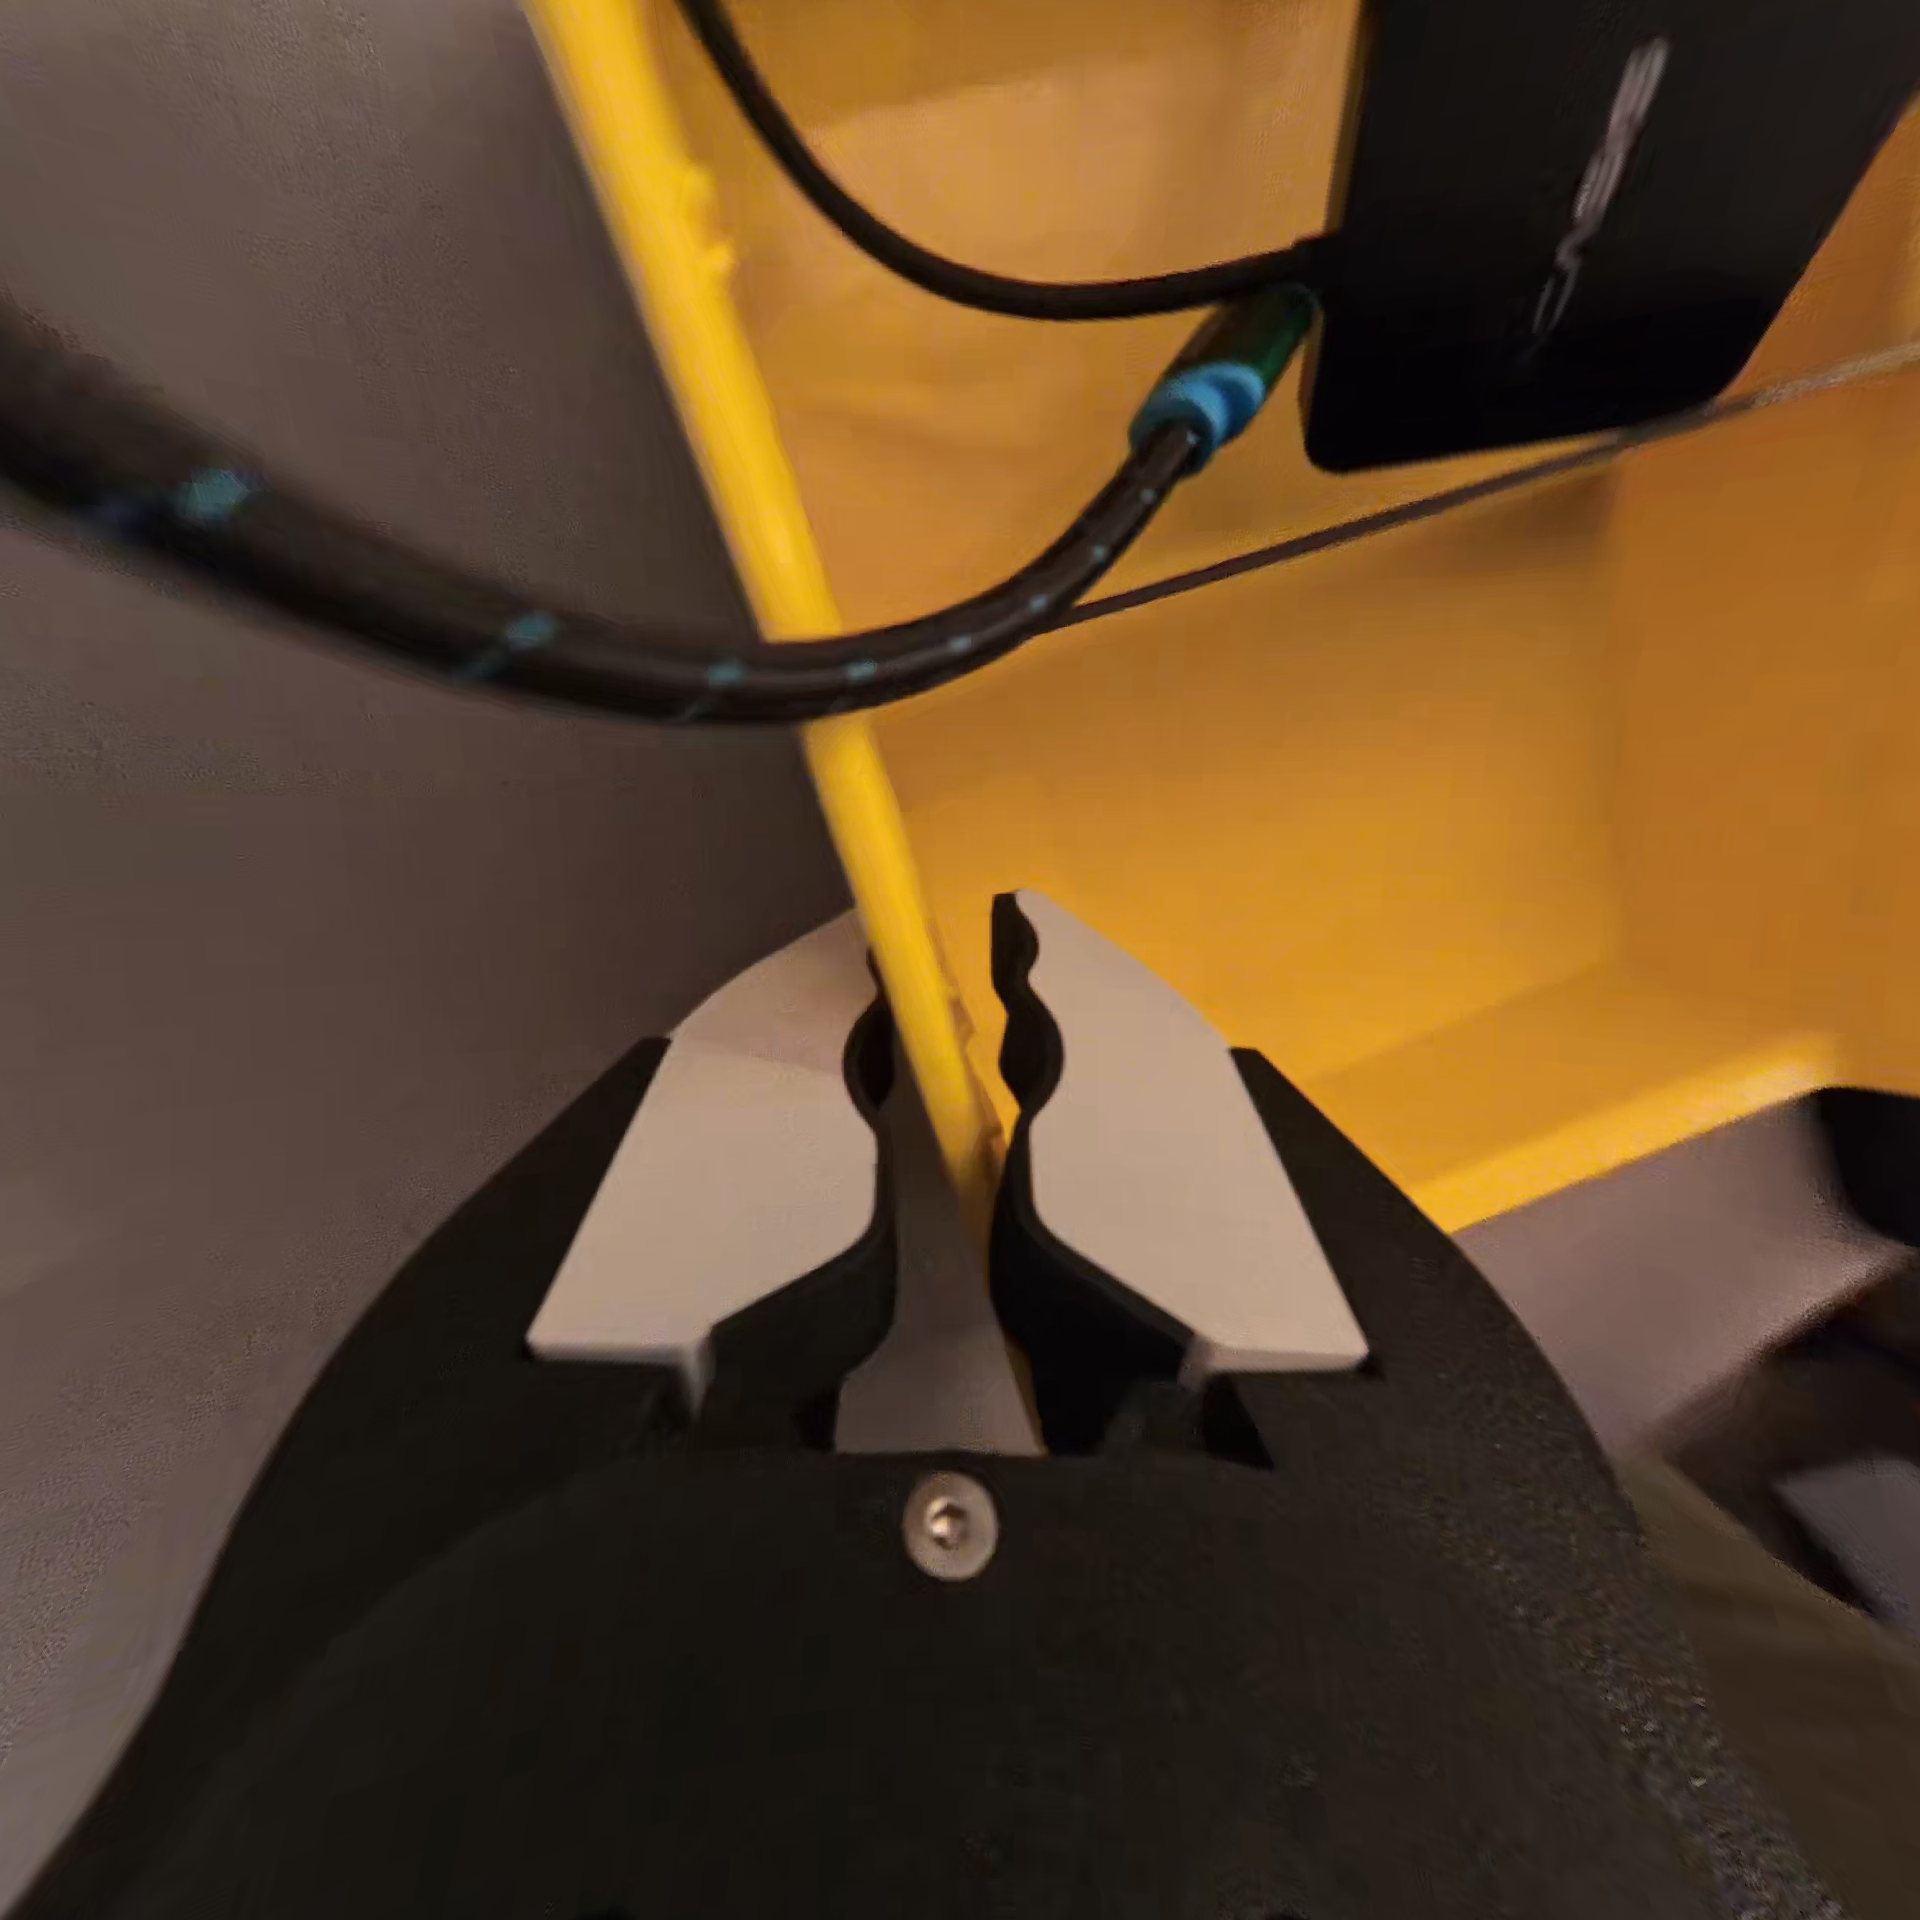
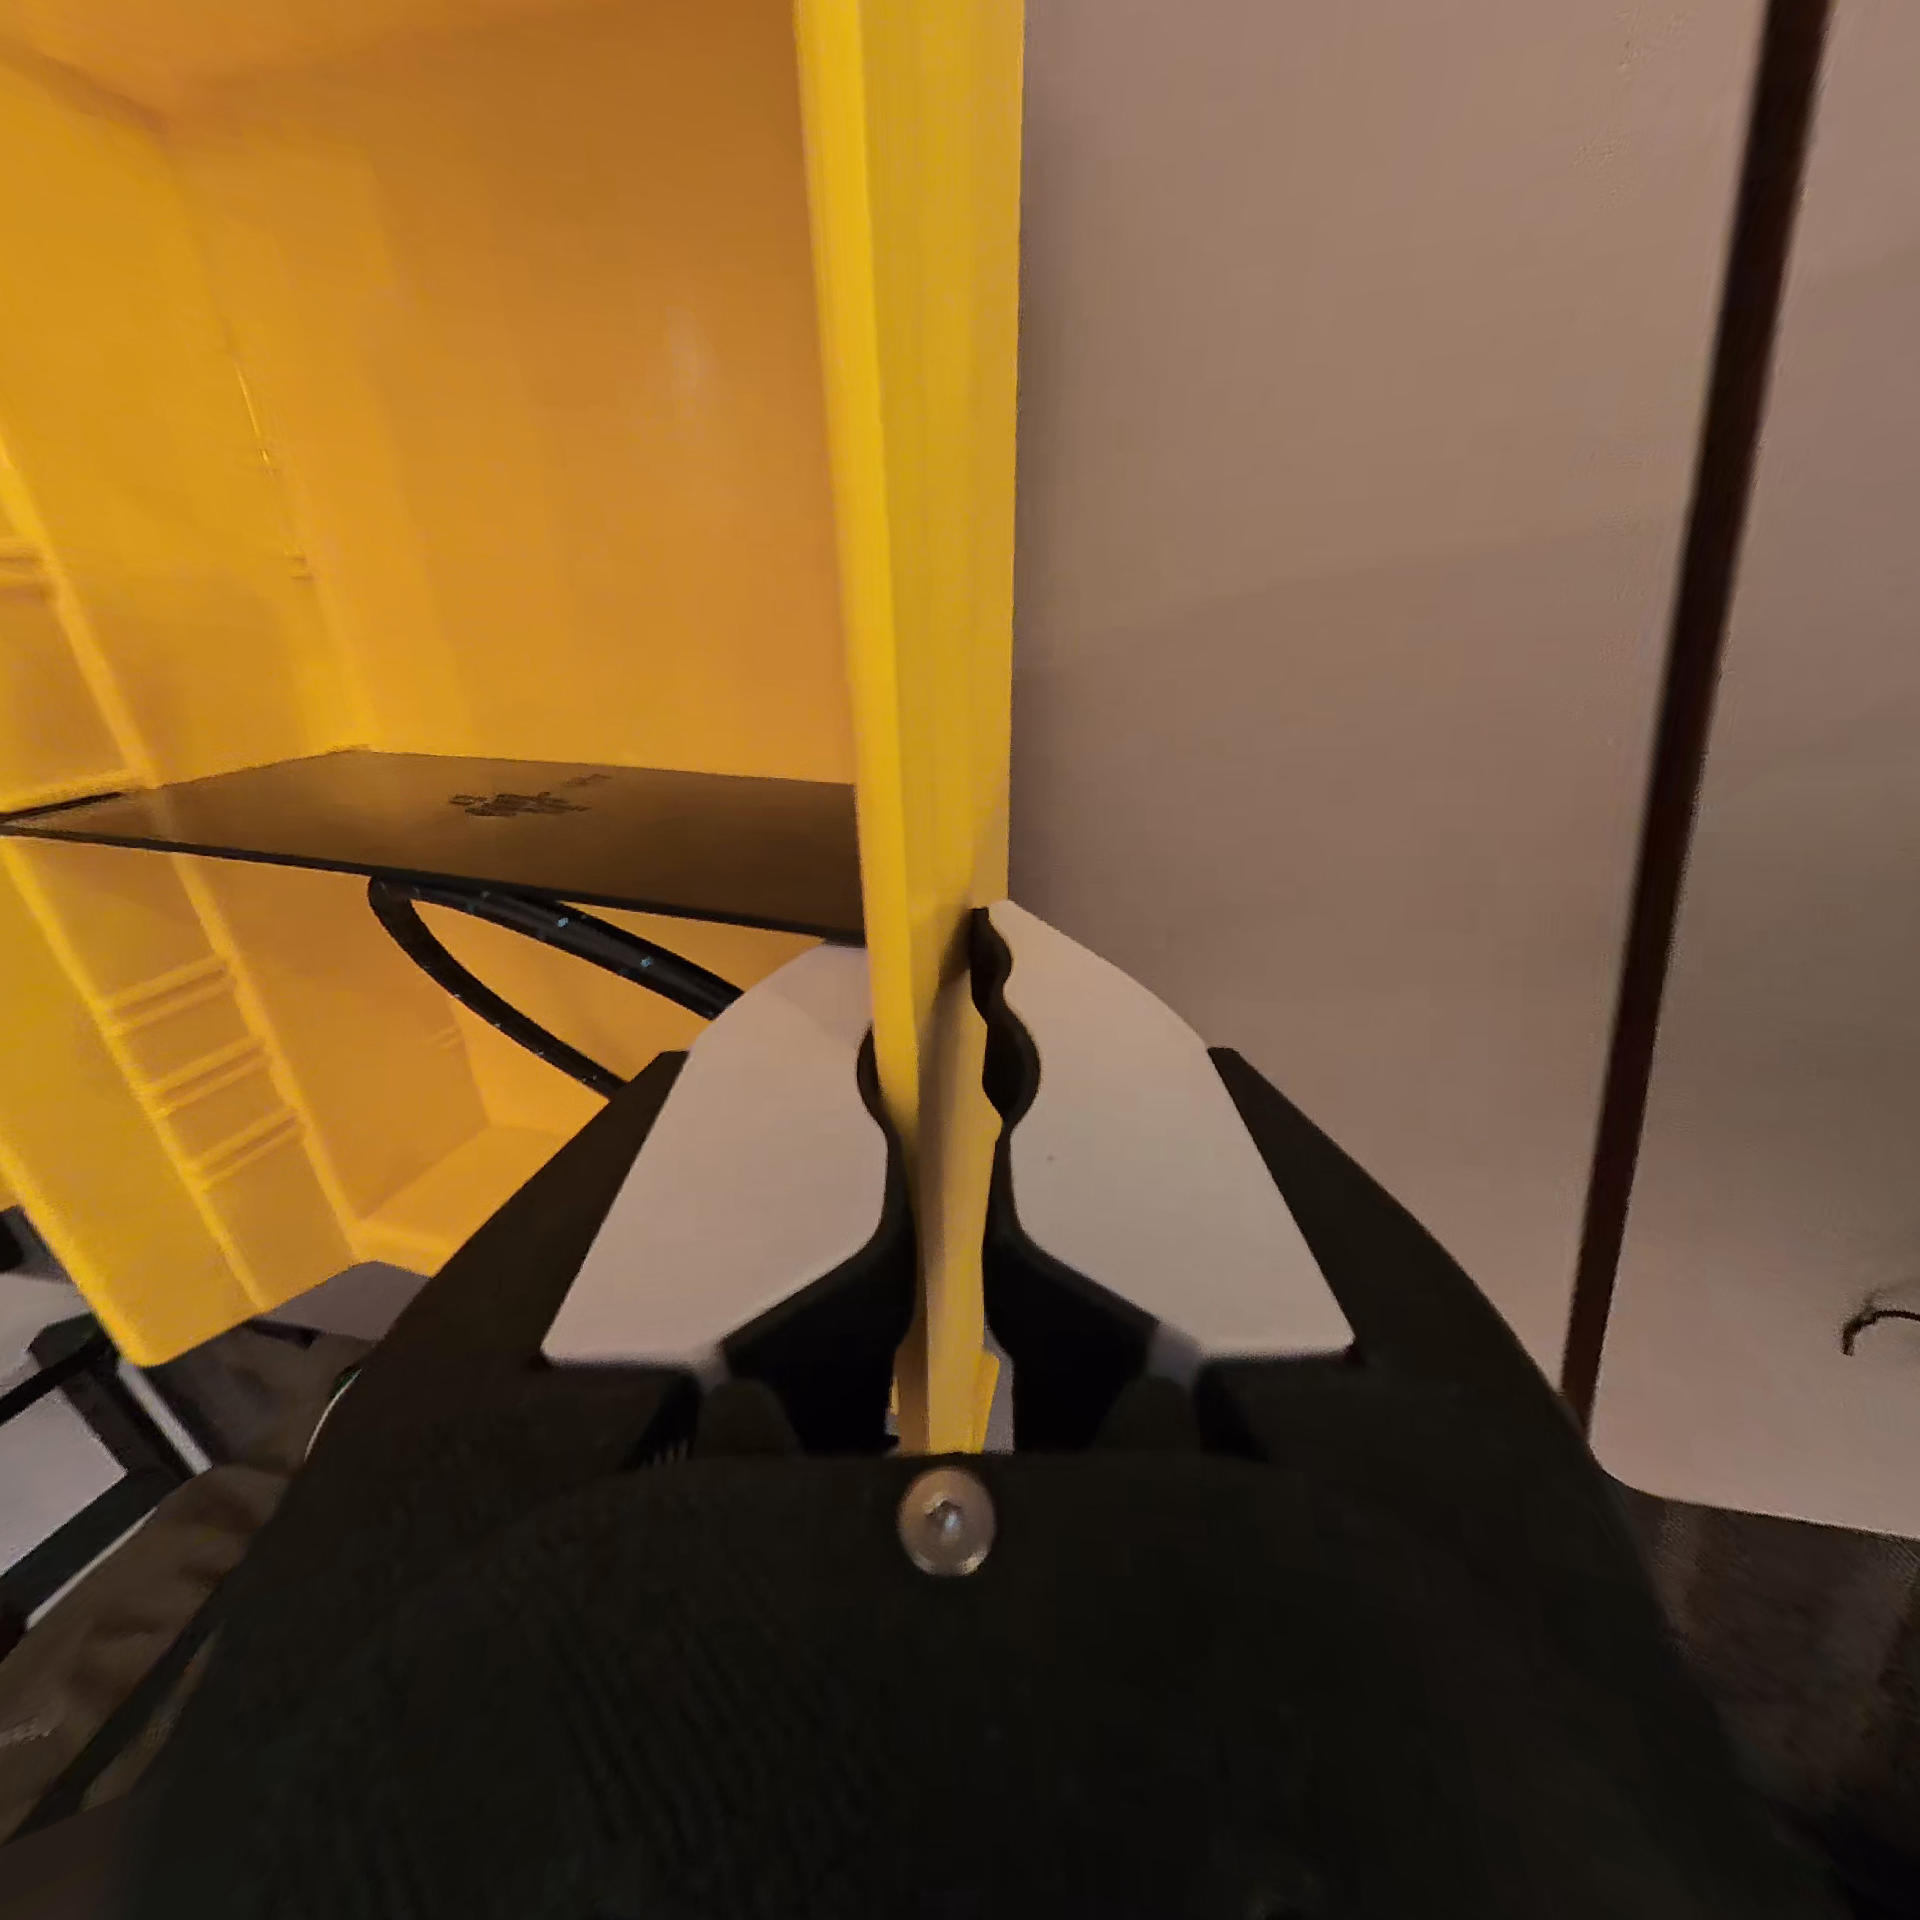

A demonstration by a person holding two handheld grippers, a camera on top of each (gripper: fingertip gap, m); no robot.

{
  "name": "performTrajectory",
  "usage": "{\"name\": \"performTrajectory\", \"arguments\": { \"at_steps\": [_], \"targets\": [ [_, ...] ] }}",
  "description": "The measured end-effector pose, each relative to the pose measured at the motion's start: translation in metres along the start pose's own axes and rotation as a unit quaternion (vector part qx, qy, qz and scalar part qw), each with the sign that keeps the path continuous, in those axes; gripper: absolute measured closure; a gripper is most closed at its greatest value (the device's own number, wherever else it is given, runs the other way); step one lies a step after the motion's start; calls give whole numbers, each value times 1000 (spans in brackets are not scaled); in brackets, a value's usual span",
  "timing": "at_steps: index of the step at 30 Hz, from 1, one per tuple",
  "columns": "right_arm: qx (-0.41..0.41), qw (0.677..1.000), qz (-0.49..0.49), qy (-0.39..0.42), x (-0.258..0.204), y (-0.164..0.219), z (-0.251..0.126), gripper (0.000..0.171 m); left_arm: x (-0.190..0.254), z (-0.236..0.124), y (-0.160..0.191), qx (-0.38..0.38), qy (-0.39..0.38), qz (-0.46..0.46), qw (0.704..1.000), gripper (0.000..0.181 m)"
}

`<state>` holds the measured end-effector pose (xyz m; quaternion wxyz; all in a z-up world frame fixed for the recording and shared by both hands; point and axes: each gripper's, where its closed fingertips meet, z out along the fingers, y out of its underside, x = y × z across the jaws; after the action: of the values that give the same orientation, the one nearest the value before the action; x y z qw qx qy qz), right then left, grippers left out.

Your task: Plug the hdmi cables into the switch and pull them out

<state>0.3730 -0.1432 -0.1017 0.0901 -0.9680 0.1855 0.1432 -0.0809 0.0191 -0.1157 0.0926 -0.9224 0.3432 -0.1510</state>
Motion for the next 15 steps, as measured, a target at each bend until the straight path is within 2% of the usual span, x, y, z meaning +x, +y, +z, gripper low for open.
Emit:
{"name": "performTrajectory", "arguments": {
  "at_steps": [1,4,7,10,15],
  "targets": [
    [-6,1000,-2,-9,-6,0,3,162,-8,-3,3,2,16,-7,1000,169],
    [-15,1000,-6,-21,-22,-5,14,161,-46,-15,15,-3,-18,11,1000,176],
    [-25,999,-4,-31,-39,-13,25,161,-67,-26,31,-6,40,-25,999,174],
    [-27,999,-2,-37,-58,-24,38,161,-99,-39,51,-19,11,-22,1000,175],
    [-11,1000,-28,-7,-81,-46,52,161,-152,-62,82,-6,12,-94,995,173]
  ]
}}
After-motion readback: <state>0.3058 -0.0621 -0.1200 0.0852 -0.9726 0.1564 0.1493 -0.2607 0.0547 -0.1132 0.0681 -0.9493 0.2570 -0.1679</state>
